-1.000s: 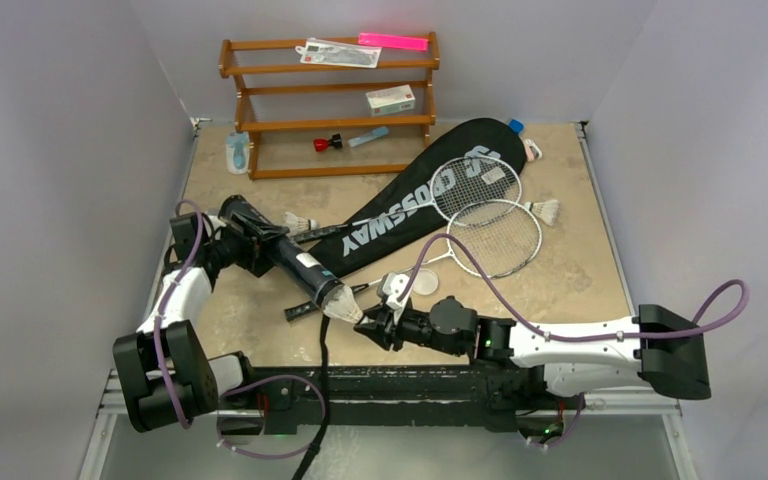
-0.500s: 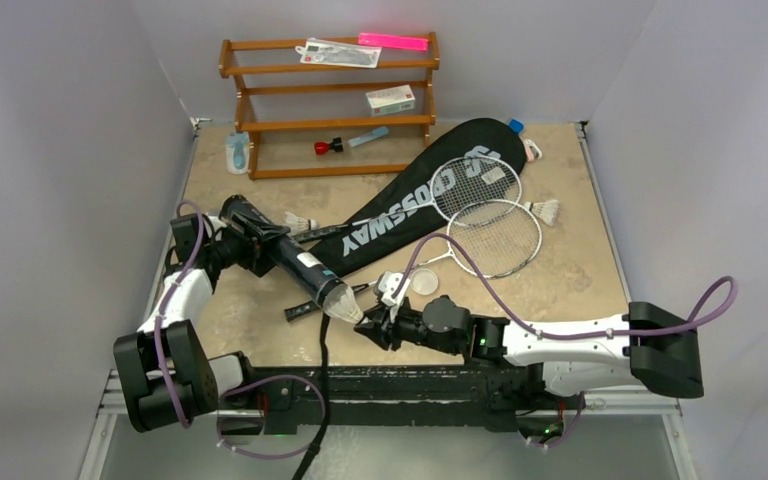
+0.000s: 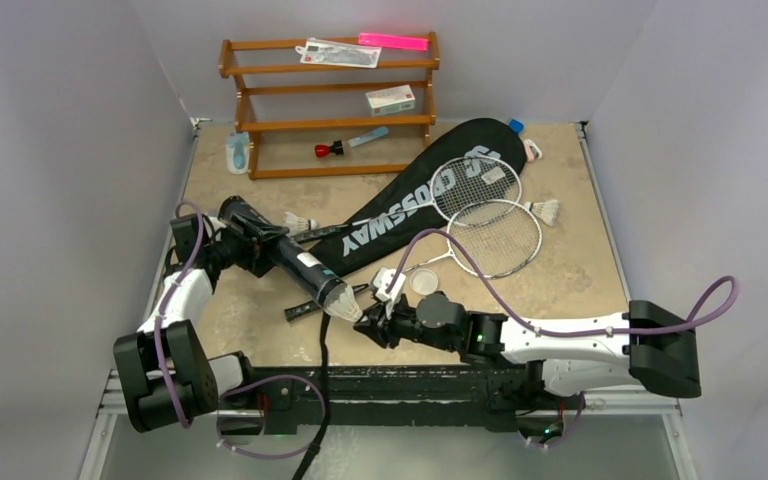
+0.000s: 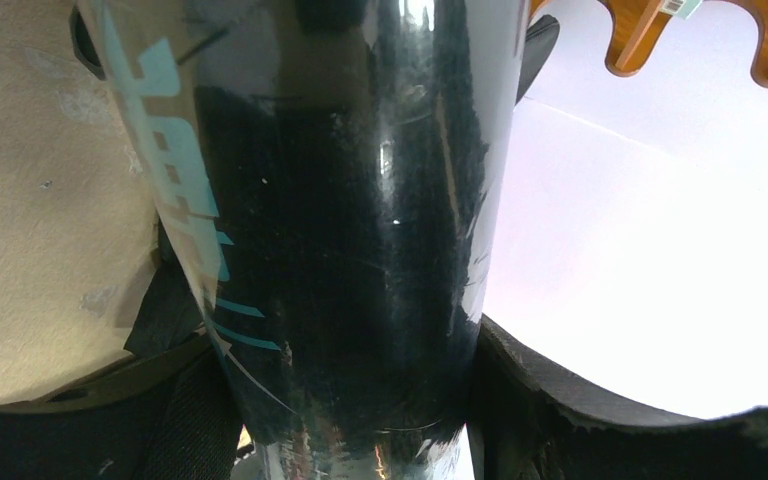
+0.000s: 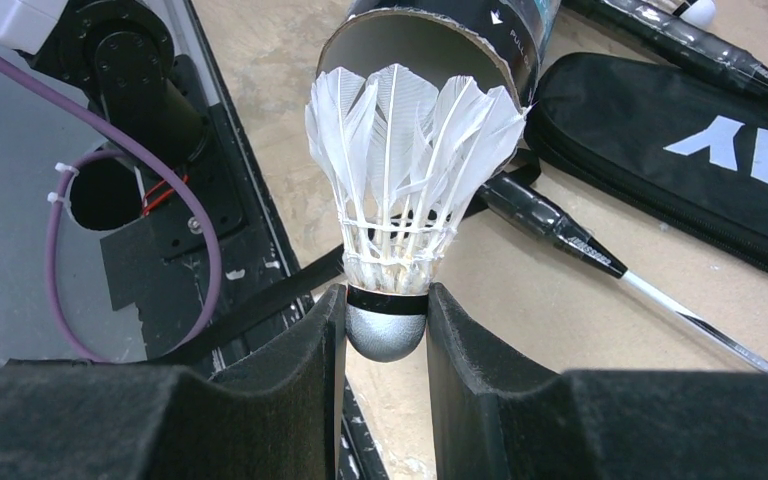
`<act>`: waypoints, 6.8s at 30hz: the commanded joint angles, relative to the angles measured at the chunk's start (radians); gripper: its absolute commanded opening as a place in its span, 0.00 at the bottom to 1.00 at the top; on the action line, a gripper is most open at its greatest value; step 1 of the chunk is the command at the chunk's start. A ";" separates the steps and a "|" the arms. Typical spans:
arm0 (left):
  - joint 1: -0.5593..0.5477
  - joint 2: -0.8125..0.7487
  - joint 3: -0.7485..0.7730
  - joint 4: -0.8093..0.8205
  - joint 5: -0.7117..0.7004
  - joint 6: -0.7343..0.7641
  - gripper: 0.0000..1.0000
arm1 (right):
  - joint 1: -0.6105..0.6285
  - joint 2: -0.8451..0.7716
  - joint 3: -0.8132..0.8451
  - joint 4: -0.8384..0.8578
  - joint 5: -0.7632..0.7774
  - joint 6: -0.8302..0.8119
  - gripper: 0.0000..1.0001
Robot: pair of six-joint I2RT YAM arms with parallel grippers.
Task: Pack up the badminton gear
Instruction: Place the shuttlecock at the shuttle tube.
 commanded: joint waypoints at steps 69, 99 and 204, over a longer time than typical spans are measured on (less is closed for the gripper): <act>0.008 -0.065 0.013 -0.115 -0.096 0.036 0.52 | -0.006 0.042 0.174 -0.233 -0.105 -0.041 0.15; 0.008 -0.073 0.046 -0.220 -0.223 0.086 0.52 | -0.012 0.057 0.236 -0.347 -0.098 -0.019 0.14; 0.006 -0.379 0.005 -0.184 -0.369 0.108 0.56 | -0.135 0.143 0.401 -0.526 -0.243 0.213 0.26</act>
